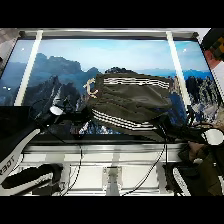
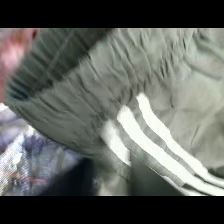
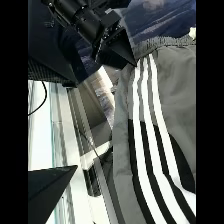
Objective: Fold the clothes and pants, and hang the long-sleeved shirts on hangers.
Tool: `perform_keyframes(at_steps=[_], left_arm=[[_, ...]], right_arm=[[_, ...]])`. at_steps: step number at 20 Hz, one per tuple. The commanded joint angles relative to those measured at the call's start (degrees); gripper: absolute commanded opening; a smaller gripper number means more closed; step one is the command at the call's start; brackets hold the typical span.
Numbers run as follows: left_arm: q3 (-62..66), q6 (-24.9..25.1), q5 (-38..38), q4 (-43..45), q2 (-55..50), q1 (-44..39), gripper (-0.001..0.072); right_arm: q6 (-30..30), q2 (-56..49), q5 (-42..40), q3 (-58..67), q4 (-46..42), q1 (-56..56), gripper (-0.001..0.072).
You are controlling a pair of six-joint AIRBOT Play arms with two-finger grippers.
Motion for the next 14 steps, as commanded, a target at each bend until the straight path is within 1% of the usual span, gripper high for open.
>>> perform_keyframes(at_steps=[1,4,5,6,8,11,12,13,14], left_arm=[[0.04,0.52,3.37,-3.02,0.00,-0.07,0.0004],[0.11,3.54,3.61,-4.02,1.92,-0.81,0.0002],[0.11,4.44,4.13,-4.00,3.63,-1.57,0.0001],[0.11,5.05,4.72,-3.98,5.44,-2.36,0.0000],[0.11,5.05,4.83,-3.23,8.96,-3.93,0.0001],[0.09,5.03,4.63,-2.93,11.78,-6.78,0.0001],[0.09,5.03,4.63,-2.93,12.11,-7.74,0.0001],[0.09,5.01,4.63,-2.93,12.22,-8.76,0.0001],[0.09,5.03,4.63,-2.93,12.20,-9.60,0.0001]], right_arm=[[0.44,0.00,-0.02,-0.04,-2.25,0.02,0.0550],[8.26,0.00,1.01,-0.09,-11.76,0.02,0.0550],[9.99,-0.02,1.97,-0.11,-14.45,0.00,0.0550],[10.75,0.00,2.75,-0.35,-15.43,0.00,0.0550],[11.52,0.00,3.15,-1.64,-14.21,0.02,0.0548],[12.09,0.00,1.11,-4.63,-12.57,0.02,0.0544],[12.09,0.00,-0.07,-5.73,-11.58,0.02,0.0504],[11.89,0.00,-1.97,-7.02,-10.60,0.02,0.0425],[11.89,0.00,-3.82,-8.28,-10.47,0.02,0.0425]])
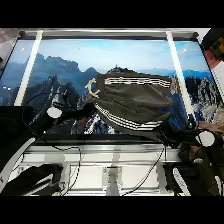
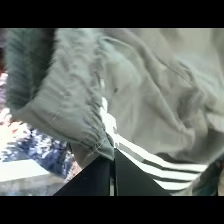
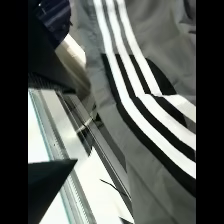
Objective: Fold the clothes and pants, and hang the long-sleeved shirts on hangers.
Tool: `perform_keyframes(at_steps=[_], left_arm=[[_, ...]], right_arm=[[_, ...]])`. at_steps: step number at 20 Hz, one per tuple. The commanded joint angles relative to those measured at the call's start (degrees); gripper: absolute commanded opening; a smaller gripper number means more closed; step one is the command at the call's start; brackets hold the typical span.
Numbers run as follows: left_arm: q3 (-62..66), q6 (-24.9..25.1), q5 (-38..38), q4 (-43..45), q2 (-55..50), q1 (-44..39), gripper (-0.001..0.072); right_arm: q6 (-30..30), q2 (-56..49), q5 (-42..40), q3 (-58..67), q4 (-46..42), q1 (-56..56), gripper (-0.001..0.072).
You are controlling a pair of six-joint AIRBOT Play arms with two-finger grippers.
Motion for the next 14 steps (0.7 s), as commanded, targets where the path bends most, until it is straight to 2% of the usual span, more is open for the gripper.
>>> perform_keyframes(at_steps=[1,7,14], left_arm=[[0.04,0.24,0.22,0.11,1.33,-3.17,0.0001],[0.07,0.26,0.26,0.11,1.33,-3.56,0.0002],[0.07,0.24,0.42,0.11,1.42,-3.50,0.0001]], right_arm=[[0.55,0.00,-5.29,-4.11,1.22,0.00,0.0426],[-0.52,-0.04,-9.05,-10.23,1.44,0.00,0.0425],[4.50,-0.17,-13.73,-11.15,-1.73,-0.04,0.0425]])
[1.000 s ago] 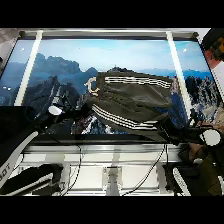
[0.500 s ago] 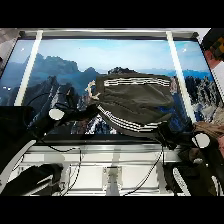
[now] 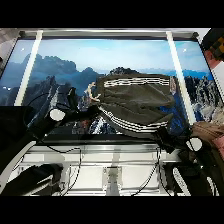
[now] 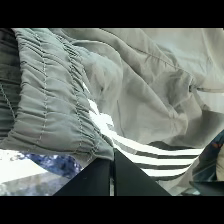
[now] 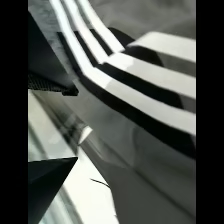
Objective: Fold the clothes and pants, and hang the long-sleeved shirts on hangers.
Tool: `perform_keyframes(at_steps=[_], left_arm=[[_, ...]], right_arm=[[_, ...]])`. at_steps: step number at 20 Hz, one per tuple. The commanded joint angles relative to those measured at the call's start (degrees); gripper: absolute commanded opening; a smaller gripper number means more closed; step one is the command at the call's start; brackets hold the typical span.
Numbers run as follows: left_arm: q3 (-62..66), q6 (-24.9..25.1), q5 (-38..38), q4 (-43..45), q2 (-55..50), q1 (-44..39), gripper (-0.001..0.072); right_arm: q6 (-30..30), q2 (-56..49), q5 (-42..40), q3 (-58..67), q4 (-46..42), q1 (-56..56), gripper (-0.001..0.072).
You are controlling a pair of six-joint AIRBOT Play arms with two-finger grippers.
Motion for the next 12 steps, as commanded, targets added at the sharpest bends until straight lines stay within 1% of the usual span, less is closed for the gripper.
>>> perform_keyframes(at_steps=[1,4,7,8,12], left_arm=[[0.07,0.02,0.02,-0.02,0.09,-0.04,0.0002],[0.07,0.04,0.02,-0.02,0.11,-0.04,0.0001],[0.07,0.04,0.04,-0.02,0.68,-0.04,0.0002],[0.07,0.04,0.04,0.00,1.22,-0.04,0.0002],[0.07,0.02,0.07,0.00,3.76,-0.04,0.0002]], right_arm=[[2.03,-0.04,-3.39,-0.37,-1.66,-0.04,0.0424],[2.10,-2.36,-4.61,-0.39,-3.08,-0.04,0.0424],[1.29,-6.67,-7.48,-0.37,-0.81,-0.02,0.0422],[1.14,-7.85,-7.67,-0.37,-0.68,0.00,0.0384],[-0.02,-9.20,-11.41,-0.37,0.39,0.00,0.0375]])
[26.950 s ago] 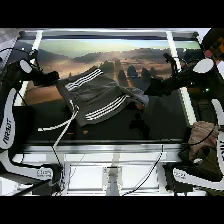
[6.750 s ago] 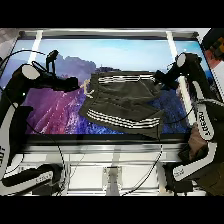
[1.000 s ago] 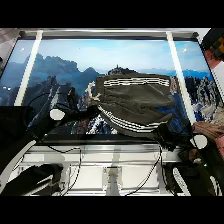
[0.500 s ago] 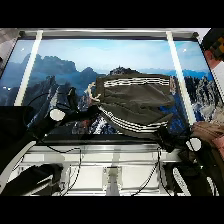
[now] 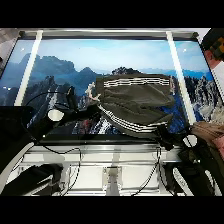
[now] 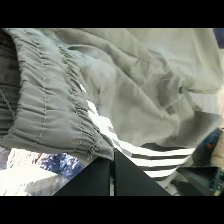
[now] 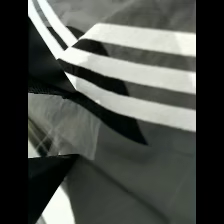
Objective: Fold the clothes and pants, and hang the long-sleeved shirts on hangers.
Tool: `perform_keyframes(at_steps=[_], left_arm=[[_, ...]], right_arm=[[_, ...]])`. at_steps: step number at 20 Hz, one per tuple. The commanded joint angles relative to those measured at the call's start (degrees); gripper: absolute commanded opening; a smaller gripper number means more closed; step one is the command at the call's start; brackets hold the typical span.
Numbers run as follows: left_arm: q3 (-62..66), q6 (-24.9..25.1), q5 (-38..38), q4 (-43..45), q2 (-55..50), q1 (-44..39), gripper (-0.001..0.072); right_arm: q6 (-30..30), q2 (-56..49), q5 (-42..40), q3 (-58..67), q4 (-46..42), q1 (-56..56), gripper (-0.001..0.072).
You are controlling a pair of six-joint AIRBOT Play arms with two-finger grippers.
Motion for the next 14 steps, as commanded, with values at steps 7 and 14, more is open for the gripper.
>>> perform_keyframes(at_steps=[7,14], left_arm=[[0.07,-0.02,0.00,0.02,4.87,-0.04,0.0002],[0.07,0.00,0.37,0.55,5.95,-0.04,0.0001]], right_arm=[[-0.98,-1.29,-6.43,-0.02,0.61,0.00,0.0074],[-3.13,2.16,2.21,10.19,-1.38,0.00,0.0003]])
